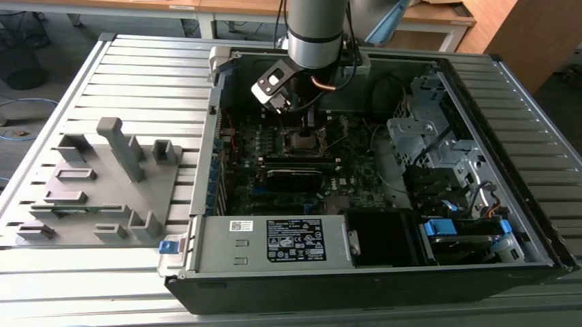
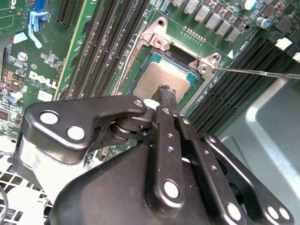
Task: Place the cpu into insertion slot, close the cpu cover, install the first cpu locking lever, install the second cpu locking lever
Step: 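Close the cpu cover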
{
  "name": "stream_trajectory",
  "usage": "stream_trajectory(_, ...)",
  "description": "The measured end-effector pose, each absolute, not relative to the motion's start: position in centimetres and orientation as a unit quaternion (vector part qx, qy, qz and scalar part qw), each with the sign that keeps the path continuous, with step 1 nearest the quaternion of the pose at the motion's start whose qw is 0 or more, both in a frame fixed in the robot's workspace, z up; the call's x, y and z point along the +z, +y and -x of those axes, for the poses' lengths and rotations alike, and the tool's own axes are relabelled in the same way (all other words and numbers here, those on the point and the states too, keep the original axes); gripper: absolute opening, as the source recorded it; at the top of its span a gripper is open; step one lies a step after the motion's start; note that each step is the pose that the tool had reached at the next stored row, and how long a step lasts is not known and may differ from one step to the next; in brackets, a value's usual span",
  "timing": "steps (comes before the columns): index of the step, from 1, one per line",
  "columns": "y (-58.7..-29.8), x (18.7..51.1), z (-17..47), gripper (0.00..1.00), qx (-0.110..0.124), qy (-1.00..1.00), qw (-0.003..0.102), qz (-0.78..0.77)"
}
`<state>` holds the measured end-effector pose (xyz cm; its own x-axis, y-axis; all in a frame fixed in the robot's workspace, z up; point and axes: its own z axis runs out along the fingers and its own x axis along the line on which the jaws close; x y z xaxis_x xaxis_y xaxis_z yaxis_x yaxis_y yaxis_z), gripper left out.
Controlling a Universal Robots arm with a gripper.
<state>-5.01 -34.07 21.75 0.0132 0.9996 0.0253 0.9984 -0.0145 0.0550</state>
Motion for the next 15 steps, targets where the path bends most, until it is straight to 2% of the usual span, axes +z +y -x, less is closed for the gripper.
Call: stream_trajectory(15, -34.07, 22.14, 5.01, 0.11, 0.028, 0.702, 0.011, -0.712)
